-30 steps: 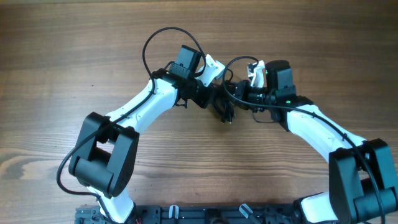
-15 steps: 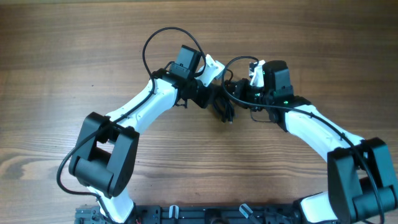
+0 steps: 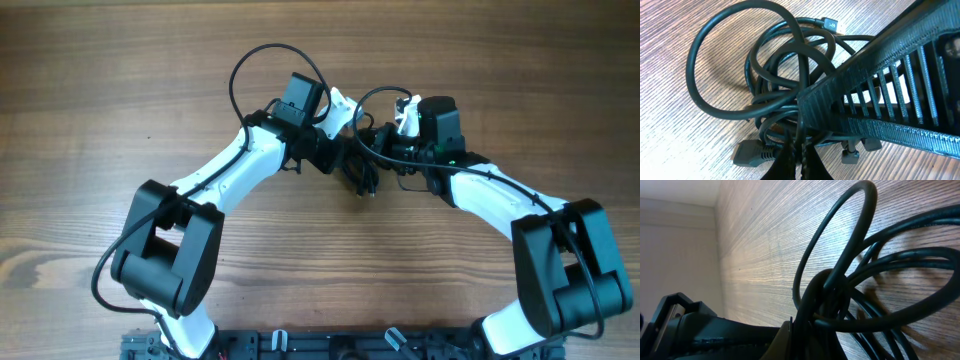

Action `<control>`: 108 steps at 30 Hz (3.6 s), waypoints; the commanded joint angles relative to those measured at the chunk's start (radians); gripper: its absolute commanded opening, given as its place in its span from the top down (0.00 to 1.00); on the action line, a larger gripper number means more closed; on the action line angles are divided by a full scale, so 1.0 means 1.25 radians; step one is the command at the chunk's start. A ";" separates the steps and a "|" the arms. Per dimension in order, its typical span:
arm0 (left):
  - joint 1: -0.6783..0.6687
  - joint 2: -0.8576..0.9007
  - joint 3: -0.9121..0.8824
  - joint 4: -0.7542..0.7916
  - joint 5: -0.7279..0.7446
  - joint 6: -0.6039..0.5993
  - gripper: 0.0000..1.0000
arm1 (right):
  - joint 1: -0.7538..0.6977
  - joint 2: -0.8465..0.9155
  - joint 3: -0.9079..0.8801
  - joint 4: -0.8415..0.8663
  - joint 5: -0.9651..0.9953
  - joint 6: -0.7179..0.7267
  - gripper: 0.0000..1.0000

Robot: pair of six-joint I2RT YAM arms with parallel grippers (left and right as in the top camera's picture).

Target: Untangle cables

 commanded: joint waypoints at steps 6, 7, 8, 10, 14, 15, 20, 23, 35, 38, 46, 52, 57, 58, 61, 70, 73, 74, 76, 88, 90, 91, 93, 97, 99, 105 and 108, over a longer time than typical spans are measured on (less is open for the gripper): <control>0.007 0.008 -0.005 -0.011 -0.036 -0.008 0.96 | -0.087 0.019 -0.001 0.126 -0.117 0.024 0.96; 0.008 0.008 -0.005 -0.013 -0.049 -0.008 0.96 | -0.098 0.019 -0.001 0.124 -0.135 0.020 0.96; 0.008 0.008 -0.005 -0.014 -0.059 -0.008 0.96 | -0.107 0.019 -0.001 0.124 -0.155 0.017 0.96; 0.008 0.008 -0.005 -0.016 -0.068 -0.008 0.96 | -0.122 0.019 -0.001 0.128 -0.201 -0.001 0.96; 0.008 0.008 -0.005 -0.019 -0.075 -0.008 0.96 | -0.164 0.019 -0.001 0.136 -0.293 -0.009 0.96; 0.008 0.008 -0.005 -0.019 -0.079 -0.008 0.96 | -0.178 0.019 -0.001 0.136 -0.313 -0.009 0.96; 0.008 0.008 -0.005 -0.025 -0.113 -0.008 0.96 | -0.240 0.019 -0.001 0.122 -0.407 -0.029 0.96; 0.008 0.008 -0.005 -0.026 -0.121 -0.008 0.96 | -0.262 0.019 -0.001 0.091 -0.438 -0.030 0.96; 0.007 0.008 -0.005 -0.024 -0.121 -0.009 0.90 | -0.262 0.020 -0.001 0.050 -0.477 -0.120 0.96; 0.007 0.008 -0.005 -0.024 -0.120 -0.011 0.88 | -0.262 0.020 -0.001 0.007 -0.463 -0.174 0.96; 0.008 -0.008 -0.005 -0.021 -0.091 -0.042 0.89 | -0.262 0.020 -0.001 -0.029 -0.463 -0.222 0.96; 0.043 -0.046 -0.005 -0.021 -0.090 -0.102 0.92 | -0.261 0.018 -0.001 -0.029 -0.472 -0.233 0.96; 0.130 -0.051 -0.005 -0.012 -0.044 -0.228 0.94 | -0.261 -0.013 -0.001 -0.022 -0.470 -0.234 0.96; 0.152 -0.051 -0.005 -0.011 0.012 -0.246 0.93 | -0.261 -0.022 -0.001 -0.022 -0.465 -0.233 0.96; 0.193 -0.051 -0.005 -0.012 0.165 -0.245 0.90 | -0.261 -0.047 -0.001 -0.023 -0.466 -0.233 0.96; 0.197 -0.051 -0.005 -0.008 0.194 -0.363 0.82 | -0.258 -0.106 -0.001 -0.032 -0.468 -0.233 0.96; 0.194 -0.051 -0.005 -0.003 0.186 -0.374 0.81 | -0.258 -0.107 -0.001 -0.041 -0.478 -0.231 0.96; 0.194 -0.051 -0.005 -0.003 0.183 -0.374 0.81 | -0.258 -0.107 -0.001 -0.042 -0.477 -0.231 0.96; 0.194 -0.051 -0.005 -0.004 0.172 -0.374 0.80 | -0.258 -0.107 -0.001 -0.054 -0.461 -0.226 0.96; 0.194 -0.050 -0.005 0.013 0.067 -0.382 0.72 | -0.258 -0.107 -0.001 -0.128 -0.378 -0.228 0.67; 0.194 -0.050 -0.005 0.018 0.067 -0.382 0.72 | -0.258 -0.107 -0.001 -0.126 -0.378 -0.199 0.66; 0.194 -0.050 -0.005 0.019 0.067 -0.382 0.72 | -0.258 -0.107 -0.001 -0.125 -0.378 -0.182 0.64; 0.194 -0.050 -0.005 0.019 0.060 -0.381 0.72 | -0.258 -0.107 -0.001 -0.124 -0.378 -0.162 0.54; 0.194 -0.049 -0.005 0.014 0.034 -0.382 0.72 | -0.258 -0.107 -0.001 -0.125 -0.378 -0.161 0.50; 0.194 -0.049 -0.005 0.011 0.034 -0.382 0.73 | -0.258 -0.107 -0.001 -0.125 -0.378 -0.156 0.44; 0.194 -0.049 -0.005 0.009 0.034 -0.382 0.73 | -0.258 -0.107 -0.001 -0.126 -0.403 -0.078 0.43; 0.194 -0.049 -0.005 0.009 0.034 -0.382 0.73 | -0.248 -0.107 -0.001 -0.155 -0.407 -0.087 0.43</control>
